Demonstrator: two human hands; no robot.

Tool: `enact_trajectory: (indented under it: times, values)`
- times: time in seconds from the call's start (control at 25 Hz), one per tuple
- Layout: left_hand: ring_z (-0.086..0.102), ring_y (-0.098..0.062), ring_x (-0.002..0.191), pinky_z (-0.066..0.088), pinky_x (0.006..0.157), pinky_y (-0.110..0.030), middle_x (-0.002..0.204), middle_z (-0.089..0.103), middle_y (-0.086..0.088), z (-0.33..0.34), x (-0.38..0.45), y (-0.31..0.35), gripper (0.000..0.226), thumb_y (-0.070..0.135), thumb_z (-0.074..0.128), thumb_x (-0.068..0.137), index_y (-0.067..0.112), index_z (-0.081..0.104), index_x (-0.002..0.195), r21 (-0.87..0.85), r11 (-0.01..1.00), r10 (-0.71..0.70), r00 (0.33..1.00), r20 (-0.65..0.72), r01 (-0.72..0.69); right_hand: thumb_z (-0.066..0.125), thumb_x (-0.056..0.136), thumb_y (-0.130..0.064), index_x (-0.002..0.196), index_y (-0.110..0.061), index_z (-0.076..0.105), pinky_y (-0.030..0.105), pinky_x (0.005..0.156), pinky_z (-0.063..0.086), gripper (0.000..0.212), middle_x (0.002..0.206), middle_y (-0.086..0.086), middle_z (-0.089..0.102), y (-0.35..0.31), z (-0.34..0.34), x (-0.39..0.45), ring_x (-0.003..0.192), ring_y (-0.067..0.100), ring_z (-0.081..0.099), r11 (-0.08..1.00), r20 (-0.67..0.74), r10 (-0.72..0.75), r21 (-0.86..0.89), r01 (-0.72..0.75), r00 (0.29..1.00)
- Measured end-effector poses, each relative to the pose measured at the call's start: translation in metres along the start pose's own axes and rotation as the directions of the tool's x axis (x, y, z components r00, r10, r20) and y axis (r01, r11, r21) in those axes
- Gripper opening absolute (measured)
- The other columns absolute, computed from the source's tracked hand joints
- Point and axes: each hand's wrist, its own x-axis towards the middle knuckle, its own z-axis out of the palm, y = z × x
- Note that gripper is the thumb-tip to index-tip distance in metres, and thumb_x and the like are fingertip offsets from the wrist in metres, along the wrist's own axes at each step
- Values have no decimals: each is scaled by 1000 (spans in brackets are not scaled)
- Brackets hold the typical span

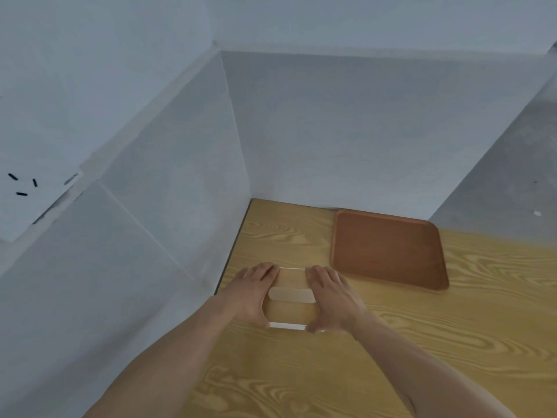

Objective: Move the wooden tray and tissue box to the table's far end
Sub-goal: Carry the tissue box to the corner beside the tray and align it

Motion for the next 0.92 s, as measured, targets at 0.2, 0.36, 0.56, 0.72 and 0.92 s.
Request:
enact_trajectory:
  times: [0.2, 0.36, 0.56, 0.72, 0.92]
  values:
    - [11, -23, 148, 12, 120, -44, 164, 2, -1, -14, 28, -14, 132, 63, 75, 58, 21, -5, 155, 10, 1000, -18, 1000, 0, 18, 81, 57, -64, 156, -8, 10, 44, 122, 18, 134, 158, 9, 22, 15, -8, 34, 144, 31, 19, 1000, -13, -17, 2, 17, 1000]
    - [14, -26, 147, 17, 121, -44, 163, 3, -3, -21, 48, -33, 133, 59, 76, 57, 17, -4, 155, 31, 999, -32, 999, 11, 32, 79, 59, -66, 156, -8, 9, 45, 121, 17, 133, 158, 11, 21, 17, -9, 64, 144, 32, 19, 1000, -5, -20, -1, 20, 1000]
    - [17, -30, 146, 21, 119, -46, 163, 4, -6, -32, 77, -71, 135, 61, 74, 55, 17, -5, 155, 43, 999, -29, 999, 40, 27, 76, 61, -67, 156, -7, 8, 48, 122, 16, 131, 159, 12, 21, 16, -13, 105, 144, 34, 18, 1000, -7, -6, -4, 6, 1000]
    - [20, -31, 144, 22, 117, -43, 160, 3, -4, -36, 95, -89, 133, 56, 76, 55, 17, -5, 154, 36, 999, -18, 1000, 24, 17, 74, 60, -67, 156, -7, 7, 47, 122, 13, 131, 161, 13, 18, 16, -16, 127, 146, 34, 15, 1000, -23, 11, 0, -11, 1000]
    - [15, -29, 144, 19, 119, -43, 158, -3, 1, -31, 97, -94, 133, 49, 76, 55, 19, -8, 154, 1, 1000, -17, 1000, 5, 17, 76, 61, -65, 157, -11, 0, 49, 123, 10, 134, 165, 9, 9, 14, -10, 133, 151, 31, 3, 998, -4, 43, 40, -42, 999]
